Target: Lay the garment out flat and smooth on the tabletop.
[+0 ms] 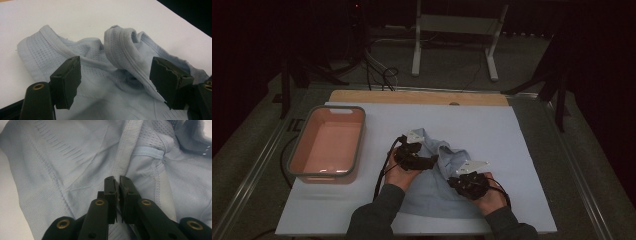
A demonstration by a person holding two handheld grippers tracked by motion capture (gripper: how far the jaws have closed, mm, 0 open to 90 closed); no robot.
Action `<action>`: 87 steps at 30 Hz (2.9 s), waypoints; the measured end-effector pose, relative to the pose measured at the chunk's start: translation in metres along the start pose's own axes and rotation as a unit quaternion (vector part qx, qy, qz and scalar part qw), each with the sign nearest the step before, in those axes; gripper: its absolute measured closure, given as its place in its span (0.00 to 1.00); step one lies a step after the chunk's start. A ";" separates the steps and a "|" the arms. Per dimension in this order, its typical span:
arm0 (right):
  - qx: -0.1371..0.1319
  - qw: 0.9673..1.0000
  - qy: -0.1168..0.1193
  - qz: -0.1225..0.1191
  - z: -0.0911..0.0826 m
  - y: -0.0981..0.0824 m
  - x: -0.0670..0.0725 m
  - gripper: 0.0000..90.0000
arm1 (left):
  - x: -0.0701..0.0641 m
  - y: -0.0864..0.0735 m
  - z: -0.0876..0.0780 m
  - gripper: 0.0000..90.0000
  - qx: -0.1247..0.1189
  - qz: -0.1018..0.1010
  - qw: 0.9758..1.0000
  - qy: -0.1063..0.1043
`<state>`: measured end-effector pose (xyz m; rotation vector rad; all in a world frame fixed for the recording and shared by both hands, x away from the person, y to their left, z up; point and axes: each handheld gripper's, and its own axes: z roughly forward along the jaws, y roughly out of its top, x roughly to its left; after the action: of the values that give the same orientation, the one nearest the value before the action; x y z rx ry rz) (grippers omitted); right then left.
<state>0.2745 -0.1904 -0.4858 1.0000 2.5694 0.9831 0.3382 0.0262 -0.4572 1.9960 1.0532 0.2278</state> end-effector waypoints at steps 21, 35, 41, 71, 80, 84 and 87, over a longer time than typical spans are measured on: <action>0.002 1.000 -0.004 -0.024 0.003 0.000 0.005 0.94 | -0.013 0.015 0.026 0.77 0.031 -0.015 0.999 0.012; -0.035 0.999 -0.002 0.003 -0.021 0.006 -0.012 0.62 | -0.009 0.006 0.013 0.97 0.036 -0.005 0.999 0.012; -0.065 0.996 -0.036 0.045 -0.040 0.008 -0.037 0.58 | -0.007 0.005 0.009 0.97 0.034 -0.008 0.999 0.010; -0.012 0.992 -0.092 0.082 0.008 0.020 -0.069 0.83 | 0.001 0.001 -0.010 0.97 -0.006 -0.011 0.999 -0.030; -0.035 0.991 -0.104 0.077 -0.010 0.023 -0.069 0.97 | 0.000 -0.001 -0.010 0.89 -0.013 -0.008 0.999 -0.046; -0.049 0.989 -0.112 0.079 -0.023 0.023 -0.070 0.97 | 0.001 -0.002 -0.009 0.81 -0.014 -0.009 0.998 -0.053; -0.057 0.987 -0.124 0.085 -0.030 0.022 -0.072 0.97 | 0.001 -0.002 -0.009 0.74 -0.011 -0.008 0.999 -0.053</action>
<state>0.3272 -0.2410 -0.4517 1.2413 2.2309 0.9657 0.3328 0.0324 -0.4538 1.9576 0.9955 0.1238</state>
